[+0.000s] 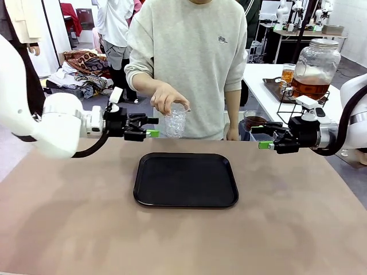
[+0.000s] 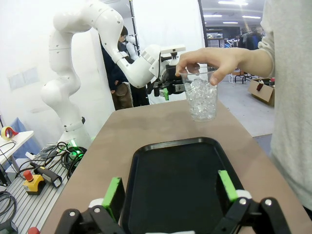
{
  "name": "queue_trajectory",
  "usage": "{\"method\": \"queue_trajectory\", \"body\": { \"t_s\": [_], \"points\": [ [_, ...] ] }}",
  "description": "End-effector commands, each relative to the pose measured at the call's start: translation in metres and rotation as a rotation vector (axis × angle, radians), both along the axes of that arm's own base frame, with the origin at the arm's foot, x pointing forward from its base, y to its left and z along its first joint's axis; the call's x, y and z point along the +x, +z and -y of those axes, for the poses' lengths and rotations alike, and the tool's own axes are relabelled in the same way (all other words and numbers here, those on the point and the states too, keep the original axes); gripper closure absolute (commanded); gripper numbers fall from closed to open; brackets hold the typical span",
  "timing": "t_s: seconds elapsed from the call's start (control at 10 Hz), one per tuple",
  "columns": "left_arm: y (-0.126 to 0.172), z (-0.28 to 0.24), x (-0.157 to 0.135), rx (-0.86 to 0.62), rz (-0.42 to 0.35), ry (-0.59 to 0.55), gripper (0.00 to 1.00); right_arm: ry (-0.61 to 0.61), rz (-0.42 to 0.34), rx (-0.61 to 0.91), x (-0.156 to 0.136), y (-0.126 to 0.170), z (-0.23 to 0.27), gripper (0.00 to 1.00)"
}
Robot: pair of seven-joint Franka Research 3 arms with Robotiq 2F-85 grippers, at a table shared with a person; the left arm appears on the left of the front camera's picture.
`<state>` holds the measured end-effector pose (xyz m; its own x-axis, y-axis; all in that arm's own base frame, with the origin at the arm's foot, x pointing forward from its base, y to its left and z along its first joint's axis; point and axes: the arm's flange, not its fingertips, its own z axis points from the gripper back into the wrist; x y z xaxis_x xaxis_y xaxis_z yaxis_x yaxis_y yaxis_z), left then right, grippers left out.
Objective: Pour the drink into the iced cup.
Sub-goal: Open the gripper to release the iced cup you were holding.
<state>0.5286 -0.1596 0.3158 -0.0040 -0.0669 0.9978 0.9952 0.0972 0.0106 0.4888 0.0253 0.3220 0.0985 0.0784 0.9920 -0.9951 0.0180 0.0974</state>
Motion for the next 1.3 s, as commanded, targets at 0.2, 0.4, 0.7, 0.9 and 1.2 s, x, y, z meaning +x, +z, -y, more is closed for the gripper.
{"method": "queue_trajectory", "body": {
  "t_s": [0.2, 0.4, 0.7, 0.9, 1.2],
  "points": [
    [-0.007, -0.044, -0.042, 0.004, 0.065, -0.042, 0.00, 0.002, 0.004, -0.003, 0.001, 0.003, -0.001, 0.00],
    [-0.015, -0.064, -0.061, -0.013, 0.059, -0.053, 0.00, 0.002, 0.004, -0.003, 0.001, 0.003, -0.001, 0.00],
    [-0.020, -0.075, -0.068, -0.013, 0.054, -0.037, 0.00, 0.002, 0.004, -0.003, 0.001, 0.003, -0.001, 0.00],
    [-0.024, -0.072, -0.063, -0.013, 0.036, -0.028, 0.00, 0.002, 0.004, -0.003, 0.001, 0.003, -0.001, 0.00],
    [-0.024, -0.072, -0.063, -0.013, 0.036, -0.028, 0.00, 0.002, 0.004, -0.003, 0.001, 0.003, -0.001, 0.00]
  ]
}}
